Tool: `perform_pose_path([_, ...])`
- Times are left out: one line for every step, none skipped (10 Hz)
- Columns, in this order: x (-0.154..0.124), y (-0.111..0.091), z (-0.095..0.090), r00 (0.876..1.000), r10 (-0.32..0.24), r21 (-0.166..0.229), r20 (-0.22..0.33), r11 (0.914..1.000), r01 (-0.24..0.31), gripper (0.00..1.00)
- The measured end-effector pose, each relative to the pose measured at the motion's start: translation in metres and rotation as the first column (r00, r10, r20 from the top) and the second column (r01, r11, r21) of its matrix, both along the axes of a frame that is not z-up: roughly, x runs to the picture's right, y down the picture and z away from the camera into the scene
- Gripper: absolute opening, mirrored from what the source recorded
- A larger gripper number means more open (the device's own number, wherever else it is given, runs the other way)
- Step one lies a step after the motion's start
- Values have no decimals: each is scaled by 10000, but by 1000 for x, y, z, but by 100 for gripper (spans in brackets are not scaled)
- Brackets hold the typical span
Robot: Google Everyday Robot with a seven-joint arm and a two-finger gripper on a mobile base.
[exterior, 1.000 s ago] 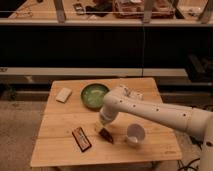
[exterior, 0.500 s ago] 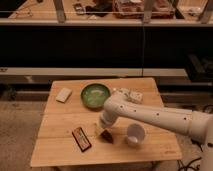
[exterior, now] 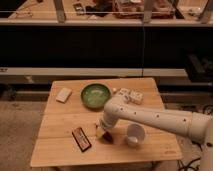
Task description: Place the pepper in the ceramic bowl
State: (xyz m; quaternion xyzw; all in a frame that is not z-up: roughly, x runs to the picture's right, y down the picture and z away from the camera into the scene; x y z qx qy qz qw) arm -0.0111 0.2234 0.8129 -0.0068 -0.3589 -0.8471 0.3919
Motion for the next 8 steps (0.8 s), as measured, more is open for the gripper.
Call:
perform_pose_path([0,0,1,10000,-8,6,14,10000,8,60])
perform_pose_path([0,1,1,10000,-44,17,18,10000,44,60])
perform_pose_path([1,2,2,10000,-76,9,-1,10000,76,60])
perform_pose_path([2,3,2,9999,-113,6,-20,9999,113,60])
perform_pose_path([3,4,3,9999,-157,-5,-39,9999,157,56])
perform_pose_path([3,5,3,9998,-201,-10,-54,9998,201,49])
perform_pose_path([3,4,4,9995,-301,18,-102,9995,301,35])
perform_pose_path([3,4,5,9993,-361,14,-136,9993,361,27])
